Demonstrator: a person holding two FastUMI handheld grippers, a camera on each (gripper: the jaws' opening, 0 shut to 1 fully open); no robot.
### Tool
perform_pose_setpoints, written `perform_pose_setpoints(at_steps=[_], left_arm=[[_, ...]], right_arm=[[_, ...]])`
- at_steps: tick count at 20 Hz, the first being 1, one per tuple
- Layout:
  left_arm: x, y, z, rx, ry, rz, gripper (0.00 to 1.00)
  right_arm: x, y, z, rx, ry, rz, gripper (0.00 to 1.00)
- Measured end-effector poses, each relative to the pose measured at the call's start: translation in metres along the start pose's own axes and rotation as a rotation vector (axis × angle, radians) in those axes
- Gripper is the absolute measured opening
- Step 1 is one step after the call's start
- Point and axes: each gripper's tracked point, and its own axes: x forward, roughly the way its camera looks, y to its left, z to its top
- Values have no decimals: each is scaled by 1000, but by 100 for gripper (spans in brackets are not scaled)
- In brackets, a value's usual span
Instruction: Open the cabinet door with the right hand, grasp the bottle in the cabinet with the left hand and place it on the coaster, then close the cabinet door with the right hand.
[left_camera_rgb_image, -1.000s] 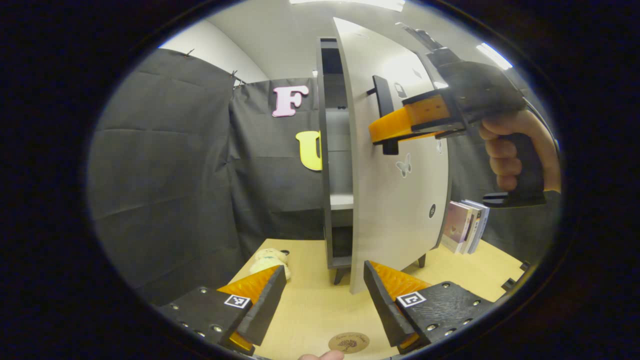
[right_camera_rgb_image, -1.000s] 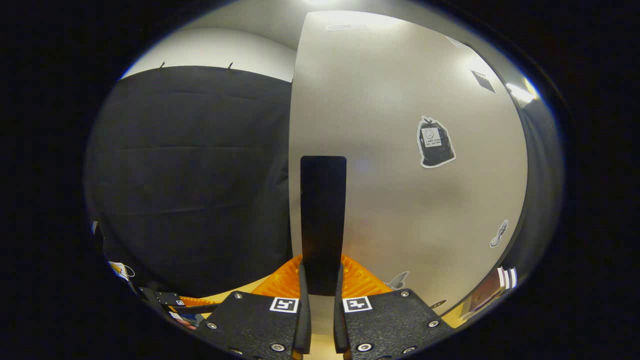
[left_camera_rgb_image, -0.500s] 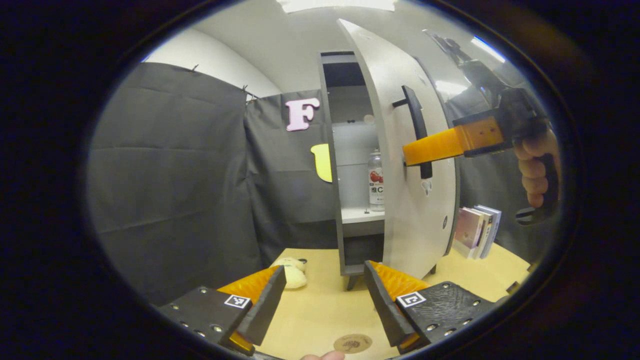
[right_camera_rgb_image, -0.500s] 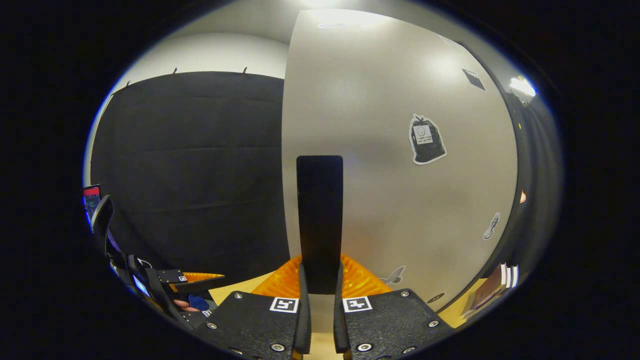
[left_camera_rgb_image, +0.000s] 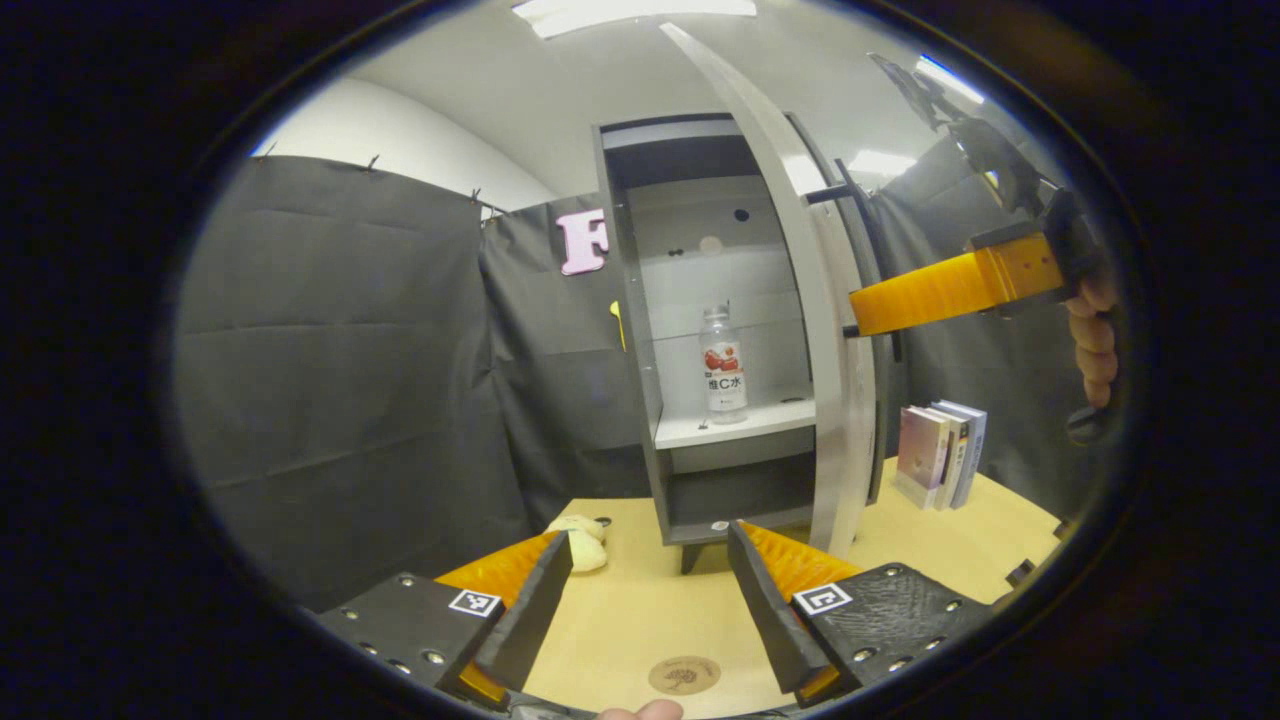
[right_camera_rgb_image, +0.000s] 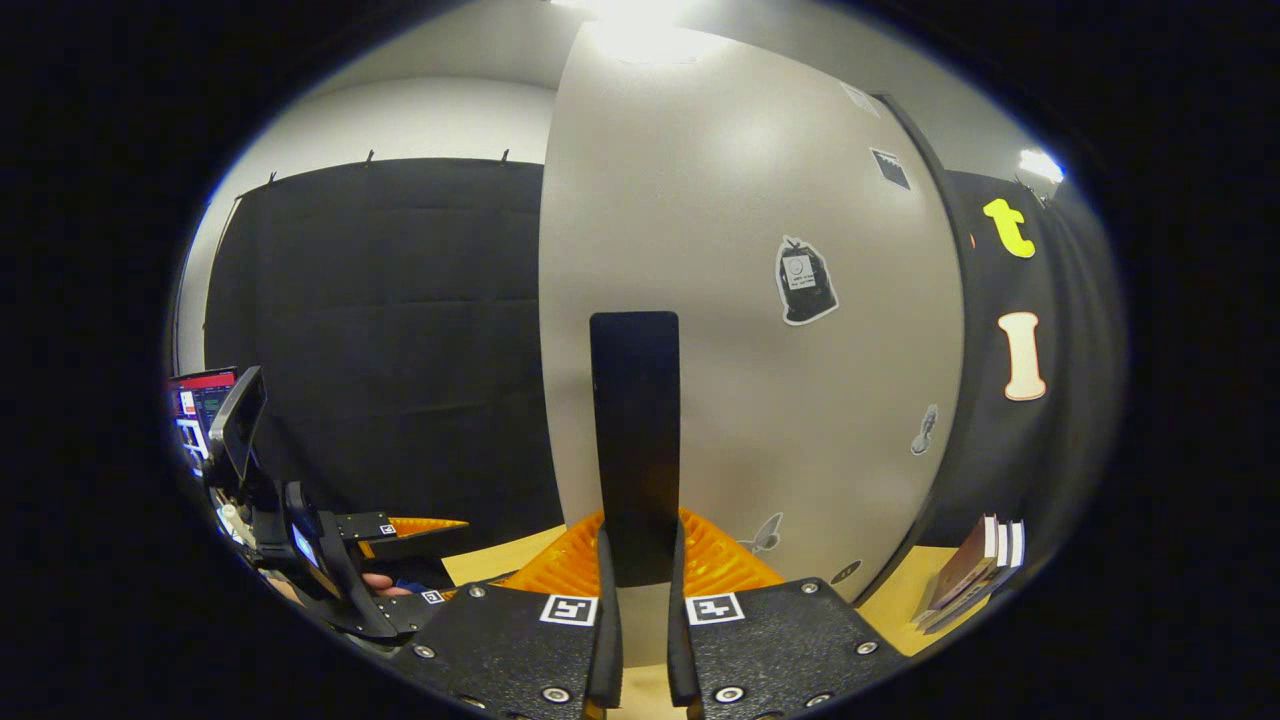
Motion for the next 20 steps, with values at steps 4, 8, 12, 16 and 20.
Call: perform_pose_setpoints(at_steps=[4,8,12,16,20], left_arm=[[-11,-21,8,5,-4,11,90],[-15,-30,16,-24,-24,38,90],[-23,-53,21,-44,-17,37,90],[-23,-72,26,-36,-22,29,90],[-16,-87,27,-32,-15,35,90]], right_arm=[[-13,-7,-1,2,-6,-44,18],[-18,-14,-2,26,-19,-78,19],[-26,-18,-3,42,-26,-102,22],[-33,-24,-4,49,-40,-145,22],[-45,-27,-6,54,-72,-204,26]])
